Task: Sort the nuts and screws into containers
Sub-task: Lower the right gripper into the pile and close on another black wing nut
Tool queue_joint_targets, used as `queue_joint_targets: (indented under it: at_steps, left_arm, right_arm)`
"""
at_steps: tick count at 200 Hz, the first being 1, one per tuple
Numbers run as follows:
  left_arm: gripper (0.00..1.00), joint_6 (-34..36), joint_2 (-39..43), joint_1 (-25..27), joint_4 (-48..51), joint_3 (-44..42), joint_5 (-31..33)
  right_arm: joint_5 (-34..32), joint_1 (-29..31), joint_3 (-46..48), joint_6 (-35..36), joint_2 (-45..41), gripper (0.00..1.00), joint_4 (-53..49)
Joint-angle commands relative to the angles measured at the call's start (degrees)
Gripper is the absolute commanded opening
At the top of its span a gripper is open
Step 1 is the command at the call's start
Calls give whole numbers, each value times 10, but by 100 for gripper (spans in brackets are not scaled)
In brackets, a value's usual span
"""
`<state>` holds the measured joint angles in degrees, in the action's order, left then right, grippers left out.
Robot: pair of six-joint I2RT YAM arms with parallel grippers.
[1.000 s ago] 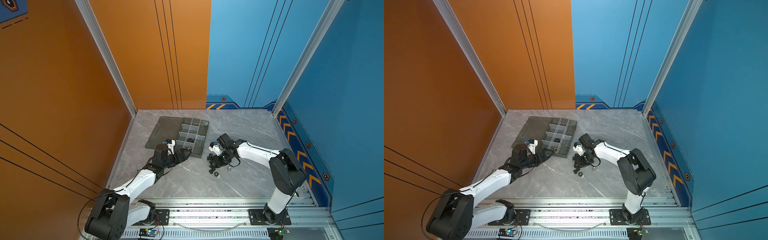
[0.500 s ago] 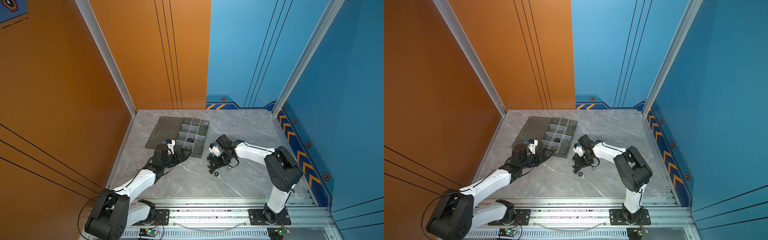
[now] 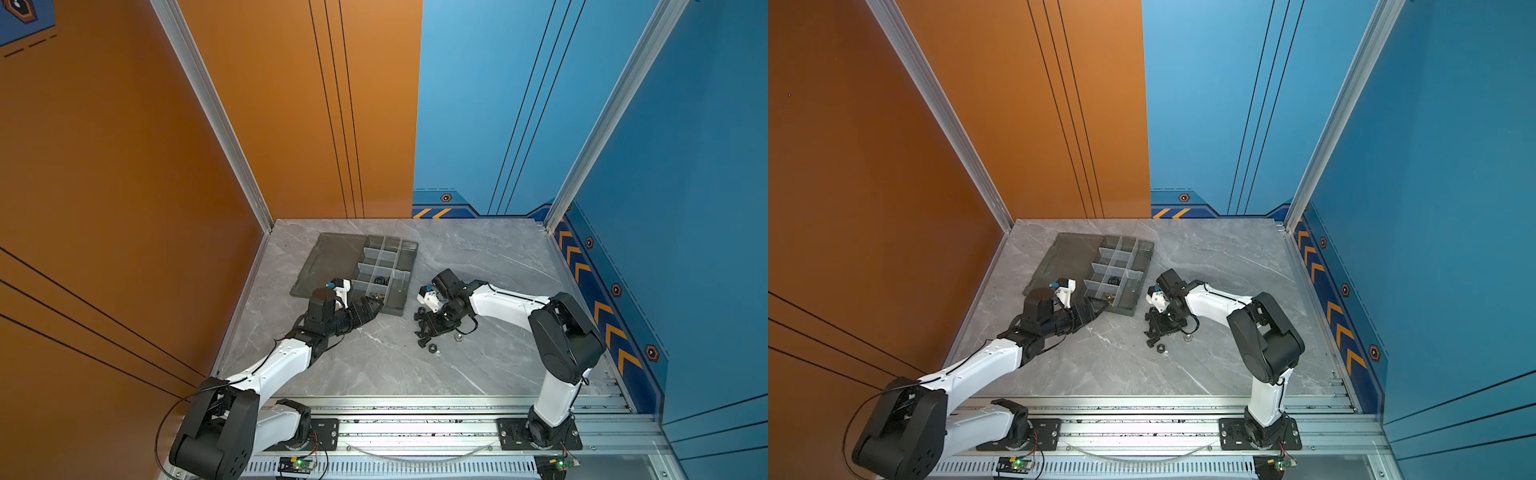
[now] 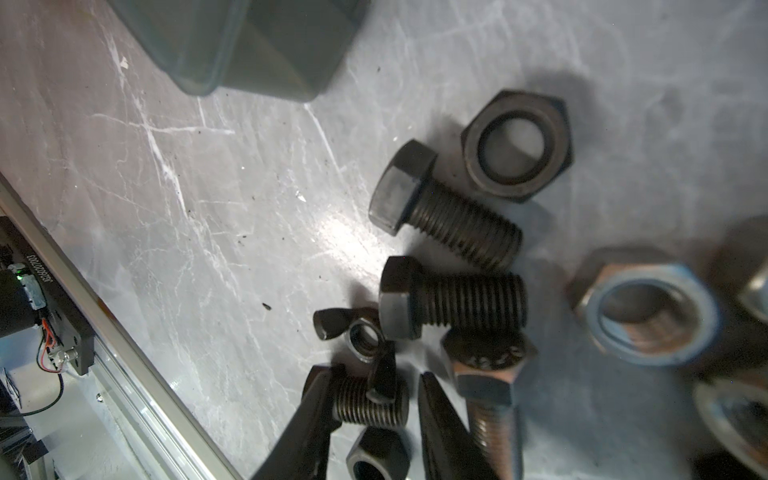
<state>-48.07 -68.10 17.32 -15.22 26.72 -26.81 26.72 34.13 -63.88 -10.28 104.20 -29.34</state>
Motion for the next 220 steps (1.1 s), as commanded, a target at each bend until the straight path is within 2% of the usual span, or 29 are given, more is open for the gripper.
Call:
queue_joint_targets:
  at_steps: [1, 91, 220]
  left_arm:
    - [97, 1, -2, 4, -7, 5, 11]
    - [98, -1, -5, 4, -11, 4, 11]
    - [98, -2, -16, 5, -17, 8, 9]
  right_arm:
    - [-18, -1, 7, 9, 13, 37, 6]
    - [-25, 2, 0, 34, 26, 31, 0]
    - [-66, 23, -33, 94, 52, 30, -28]
